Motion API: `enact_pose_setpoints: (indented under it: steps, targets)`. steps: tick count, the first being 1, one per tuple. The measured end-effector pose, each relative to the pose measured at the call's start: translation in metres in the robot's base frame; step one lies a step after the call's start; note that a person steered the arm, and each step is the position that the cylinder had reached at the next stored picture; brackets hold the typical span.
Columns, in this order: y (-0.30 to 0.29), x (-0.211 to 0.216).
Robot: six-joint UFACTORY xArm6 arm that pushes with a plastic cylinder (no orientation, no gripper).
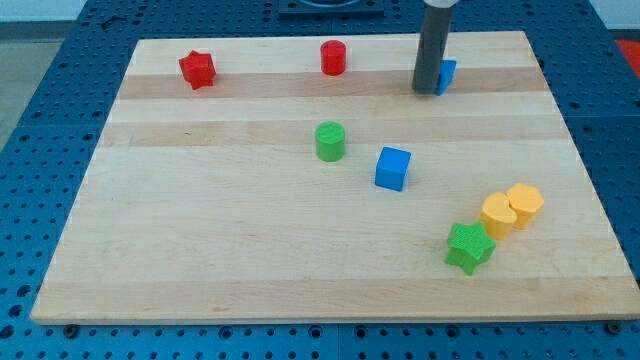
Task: Slide the blue triangle left a bit
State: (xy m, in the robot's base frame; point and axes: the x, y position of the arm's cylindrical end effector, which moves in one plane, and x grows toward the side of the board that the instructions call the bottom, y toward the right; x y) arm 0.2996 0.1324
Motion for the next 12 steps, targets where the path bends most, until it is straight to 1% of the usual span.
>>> enact_pose_setpoints:
  steps: [1,2,3,4,5,6,8,10,12]
  targets:
    - [0.052,-0.025]
    - [0.069,-0.010]
    - [0.063,0.029]
    - [0.135,0.006]
    - [0.162,-0.040]
    - [0.122,-0.046]
    - [0.088,-0.044]
    - [0.109,-0.064]
    - [0.107,-0.064]
